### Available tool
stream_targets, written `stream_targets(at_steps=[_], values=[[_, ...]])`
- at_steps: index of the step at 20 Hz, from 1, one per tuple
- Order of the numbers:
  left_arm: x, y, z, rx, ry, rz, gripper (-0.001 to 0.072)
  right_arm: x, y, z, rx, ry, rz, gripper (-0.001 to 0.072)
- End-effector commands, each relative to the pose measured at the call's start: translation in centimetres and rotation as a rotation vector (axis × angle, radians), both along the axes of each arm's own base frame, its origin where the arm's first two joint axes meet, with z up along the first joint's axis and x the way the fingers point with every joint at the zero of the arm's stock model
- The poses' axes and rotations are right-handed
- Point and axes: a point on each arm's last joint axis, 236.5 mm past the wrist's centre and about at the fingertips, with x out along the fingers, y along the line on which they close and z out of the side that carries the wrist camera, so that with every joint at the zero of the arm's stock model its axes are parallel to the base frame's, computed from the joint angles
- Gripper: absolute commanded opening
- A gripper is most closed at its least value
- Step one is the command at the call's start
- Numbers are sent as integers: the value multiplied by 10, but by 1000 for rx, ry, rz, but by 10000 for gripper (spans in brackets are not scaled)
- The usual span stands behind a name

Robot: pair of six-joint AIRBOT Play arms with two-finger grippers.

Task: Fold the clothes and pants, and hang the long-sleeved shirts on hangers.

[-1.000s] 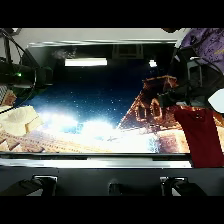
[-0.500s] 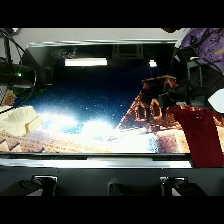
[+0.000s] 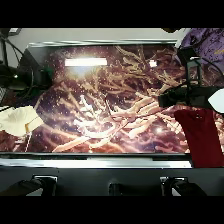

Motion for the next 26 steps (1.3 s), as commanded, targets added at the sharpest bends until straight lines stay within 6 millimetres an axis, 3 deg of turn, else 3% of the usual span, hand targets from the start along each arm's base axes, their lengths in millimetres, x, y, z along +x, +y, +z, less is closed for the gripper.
stream_targets(at_steps=[1, 4, 7, 10, 12, 16, 20, 25, 26], values=[[-8, 89, -34, 126, 115, 248, 720, 0, 0, 1, 2, -1, -1, 26], [-15, 173, -85, 82, 195, 512, 720, 0, 0, 1, 3, 0, -2, 26], [-35, 242, -118, 64, 225, 695, 720, 0, 0, 1, 2, -1, -1, 26], [-40, 299, -141, 59, 165, 811, 720, 0, 0, 1, 1, -1, -1, 26], [-37, 327, -166, 37, 134, 864, 720, 0, -2, 0, -8, -2, -4, 26], [-16, 357, -224, 3, 88, 892, 720, 0, -4, -1, -16, 1, -6, 28], [-8, 361, -283, -12, 172, 882, 720, -5, -13, -7, -62, 27, -14, 82], [-6, 357, -319, -44, 224, 884, 698, -19, -15, -17, -75, 99, -5, 84], [-7, 354, -319, -58, 229, 888, 379, -19, -14, -17, -74, 99, -5, 85]])
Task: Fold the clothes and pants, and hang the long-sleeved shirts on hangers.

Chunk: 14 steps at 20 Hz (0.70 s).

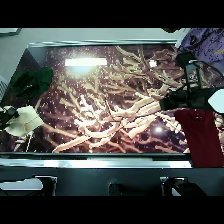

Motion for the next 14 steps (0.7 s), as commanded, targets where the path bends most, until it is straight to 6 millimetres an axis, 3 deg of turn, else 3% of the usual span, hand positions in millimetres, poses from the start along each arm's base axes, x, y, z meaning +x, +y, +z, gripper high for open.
stream_targets(at_steps=[1, 4, 7, 8, 10, 12, 14], values=[[1, -8, -14, -50, 3, 13, 31, -6, -1, -4, -8, 28, 3, 84], [3, -26, 12, -45, 6, -78, 19, -3, 1, -1, 2, 15, 3, 84], [27, -59, 73, 11, -108, -161, 18, -4, 1, -2, 3, 18, 4, 85], [39, -84, 101, 9, -184, -201, 18, -4, 1, -2, 3, 19, 4, 85], [59, -154, 159, -37, -351, -303, 18, -4, 1, -2, 2, 20, 4, 85], [65, -241, 207, -150, -494, -421, 18, -4, -1, -2, -9, 17, 1, 85], [55, -330, 237, -306, -571, -522, 19, -3, -6, -3, -30, 17, -5, 86]])
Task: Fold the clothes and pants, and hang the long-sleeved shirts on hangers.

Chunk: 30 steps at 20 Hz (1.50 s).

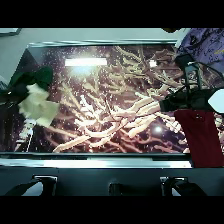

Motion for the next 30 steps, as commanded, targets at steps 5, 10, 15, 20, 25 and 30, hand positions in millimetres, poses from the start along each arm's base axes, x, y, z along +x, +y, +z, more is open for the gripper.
stream_targets(at_steps=[5, 10, 15, 20, 25, 30], values=[[-74, -296, 37, -332, 4, -512, 19, -3, -20, -4, -89, 14, -22, 271], [-118, -381, -65, -297, 279, -634, 26, -17, -26, -14, -108, 89, -34, 273], [-107, -374, -90, -321, 346, -558, 503, -16, -25, -13, -47, 100, -128, 399], [-64, -271, -29, -229, 190, -423, 672, -9, -54, -12, -6, 92, -291, 441], [-62, -185, -15, -29, 181, -436, 662, -21, -40, -94, 507, 327, -508, 513], [-55, -166, -21, 8, 188, -414, 662, -71, 65, -170, 880, 556, -443, 514]])
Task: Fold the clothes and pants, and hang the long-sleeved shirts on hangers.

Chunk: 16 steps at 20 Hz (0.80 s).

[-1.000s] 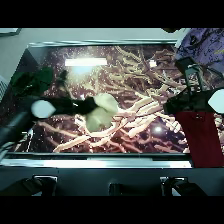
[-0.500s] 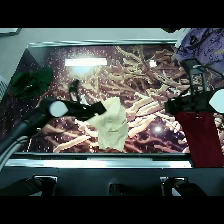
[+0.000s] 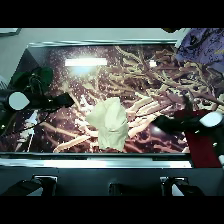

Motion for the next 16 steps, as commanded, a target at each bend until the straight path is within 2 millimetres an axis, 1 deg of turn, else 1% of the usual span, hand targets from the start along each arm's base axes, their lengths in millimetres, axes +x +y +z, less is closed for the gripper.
stream_targets(at_steps=[1, 3, 4, 7, 10, 12, 15, 16], values=[[1, 17, -2, 48, -1, -3, 662, -28, 58, -37, 229, 68, -58, 514], [2, 17, -4, 49, 3, -3, 663, -42, 80, -52, 212, 77, -20, 523], [2, 17, -4, 51, 3, -6, 662, -46, 90, -56, 197, 72, 5, 536], [2, 17, -7, 52, 9, -6, 662, -51, 112, -76, 148, 75, 38, 547], [3, 17, -9, 54, 15, -6, 662, -59, 135, -91, 169, 117, 58, 548], [3, 16, -11, 53, 21, -6, 663, -65, 145, -100, 175, 131, 79, 548], [1, 18, -14, 33, 48, 40, 665, -67, 154, -109, 169, 132, 90, 543], [1, 19, -15, 24, 56, 60, 665, -66, 154, -111, 169, 133, 79, 502]])
